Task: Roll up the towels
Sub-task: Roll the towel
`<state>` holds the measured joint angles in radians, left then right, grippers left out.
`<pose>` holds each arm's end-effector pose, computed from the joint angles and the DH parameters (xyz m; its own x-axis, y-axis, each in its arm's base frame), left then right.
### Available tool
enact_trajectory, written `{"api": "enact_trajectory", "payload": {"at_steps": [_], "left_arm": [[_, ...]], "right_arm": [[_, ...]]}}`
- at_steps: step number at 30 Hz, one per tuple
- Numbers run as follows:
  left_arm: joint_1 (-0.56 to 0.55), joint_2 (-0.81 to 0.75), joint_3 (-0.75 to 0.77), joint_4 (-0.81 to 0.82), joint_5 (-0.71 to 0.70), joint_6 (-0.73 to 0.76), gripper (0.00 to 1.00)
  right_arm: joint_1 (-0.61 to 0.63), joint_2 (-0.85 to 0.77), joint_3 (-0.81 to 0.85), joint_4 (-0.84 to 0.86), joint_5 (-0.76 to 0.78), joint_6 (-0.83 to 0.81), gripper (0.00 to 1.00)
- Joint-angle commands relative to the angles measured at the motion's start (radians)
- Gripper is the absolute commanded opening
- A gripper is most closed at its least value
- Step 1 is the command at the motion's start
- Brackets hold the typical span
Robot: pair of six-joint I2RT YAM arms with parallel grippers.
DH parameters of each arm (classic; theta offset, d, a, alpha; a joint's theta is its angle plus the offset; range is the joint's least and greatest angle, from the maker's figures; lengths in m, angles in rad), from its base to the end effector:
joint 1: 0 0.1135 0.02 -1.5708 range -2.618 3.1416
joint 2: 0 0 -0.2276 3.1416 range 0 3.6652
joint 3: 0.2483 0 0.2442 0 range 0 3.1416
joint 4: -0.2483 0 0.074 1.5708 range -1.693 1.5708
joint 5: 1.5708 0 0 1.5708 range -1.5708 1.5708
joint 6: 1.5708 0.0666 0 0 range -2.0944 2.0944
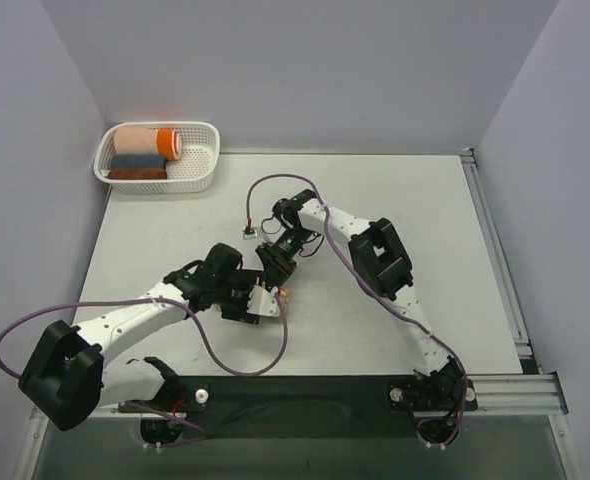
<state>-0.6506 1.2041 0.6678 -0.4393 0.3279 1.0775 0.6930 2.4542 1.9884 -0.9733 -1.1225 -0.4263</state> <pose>0.1854 -0.1681 0.1431 0.3196 0.8047 -0.5004 0.9199 -0.1368 0.3676 0.3062 0.3323 0.1032 -0.5423 -0.6833 -0.4890 -0.6504 -0.0271 0.7591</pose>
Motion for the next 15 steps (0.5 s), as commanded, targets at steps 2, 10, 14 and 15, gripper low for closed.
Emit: {"api": "enact_trajectory", "payload": {"at_steps": [2, 10, 14, 15], "left_arm": [[-0.015, 0.078, -0.007, 0.100, -0.070, -0.028, 0.63], [-0.006, 0.155, 0.009, -0.008, -0.069, -0.186, 0.43], [0.037, 0.201, 0.044, -0.045, -0.029, -0.278, 0.35], [0.048, 0.209, 0.059, -0.050, -0.015, -0.290, 0.35]], "right_arm": [[-0.003, 0.066, 0.016, 0.019, 0.184, -0.013, 0.05], [-0.067, -0.009, 0.049, 0.022, 0.171, 0.089, 0.51], [-0.119, -0.090, 0.047, 0.035, 0.142, 0.147, 0.64], [-0.130, -0.109, 0.026, 0.041, 0.135, 0.158, 0.64]]}}
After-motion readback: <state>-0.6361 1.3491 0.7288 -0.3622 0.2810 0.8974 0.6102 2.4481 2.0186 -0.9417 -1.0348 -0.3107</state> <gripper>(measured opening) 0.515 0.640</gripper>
